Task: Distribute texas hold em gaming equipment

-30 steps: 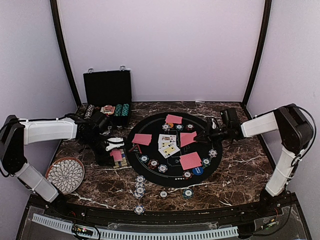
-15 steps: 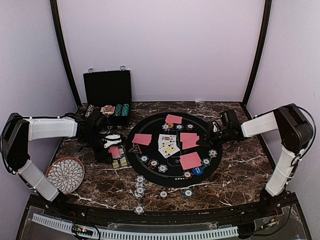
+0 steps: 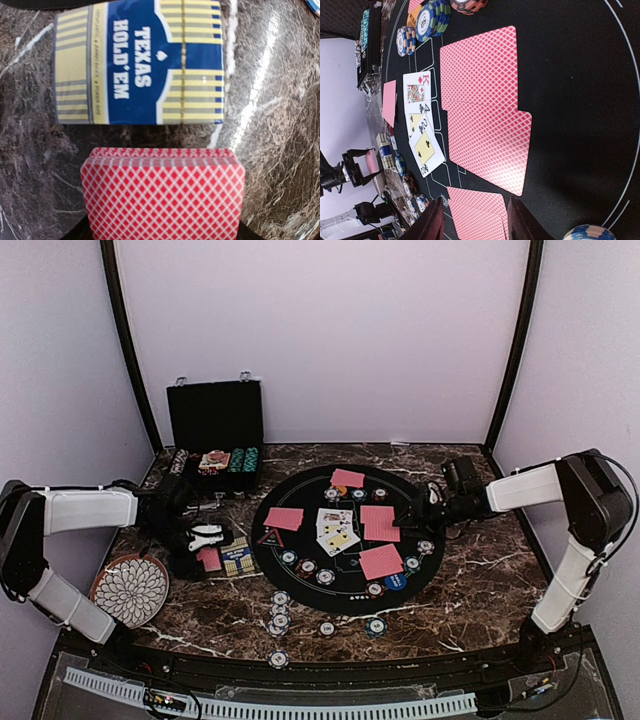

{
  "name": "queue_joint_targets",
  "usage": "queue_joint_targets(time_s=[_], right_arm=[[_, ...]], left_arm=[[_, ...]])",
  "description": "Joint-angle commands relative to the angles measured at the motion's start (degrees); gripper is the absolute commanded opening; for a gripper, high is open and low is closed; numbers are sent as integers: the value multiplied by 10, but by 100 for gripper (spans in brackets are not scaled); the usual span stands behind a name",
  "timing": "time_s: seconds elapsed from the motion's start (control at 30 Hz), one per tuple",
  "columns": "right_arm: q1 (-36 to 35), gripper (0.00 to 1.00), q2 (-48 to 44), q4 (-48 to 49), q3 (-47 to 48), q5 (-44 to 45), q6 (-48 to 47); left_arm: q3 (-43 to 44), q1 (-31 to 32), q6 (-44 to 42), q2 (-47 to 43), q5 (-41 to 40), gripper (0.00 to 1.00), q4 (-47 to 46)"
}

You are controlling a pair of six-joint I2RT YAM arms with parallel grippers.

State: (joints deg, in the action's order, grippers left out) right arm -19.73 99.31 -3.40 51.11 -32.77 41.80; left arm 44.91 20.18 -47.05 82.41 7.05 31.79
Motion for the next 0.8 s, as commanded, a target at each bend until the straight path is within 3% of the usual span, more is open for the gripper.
queue_joint_targets(time_s=[0.0,0.2,0.33,0.4,0.43,0.47,0.57,0.63,0.67,0.77], right_arm=[[3,47,-25,-14,18,12,-8],[3,55,-41,-22,27,14,-5],[3,59,-53,-30,30,17,-5],[3,60,-59,-32,32,17,-4],[3,60,-61,-32,33,16,-3],[3,61,-63,-32,34,15,-2],[3,63,-67,-35,38,15,-1],[3,64,-70,-37,41,15,-1],[3,65,-72,-38,41,15,-2],[3,74,-78,-44,42,18,-5]], left_arm=[[-21,-1,-20,-11,12,0,19],[-24,-1,-14,5,23,0,-2],[-12,0,-5,23,40,11,4],[-11,1,-6,25,49,29,6],[-12,3,-7,24,52,45,7],[-13,4,-8,23,55,49,9],[-16,9,-8,22,53,78,10],[-17,9,-6,20,45,82,8],[-17,9,-6,19,41,93,9],[-9,9,-4,14,42,98,14]])
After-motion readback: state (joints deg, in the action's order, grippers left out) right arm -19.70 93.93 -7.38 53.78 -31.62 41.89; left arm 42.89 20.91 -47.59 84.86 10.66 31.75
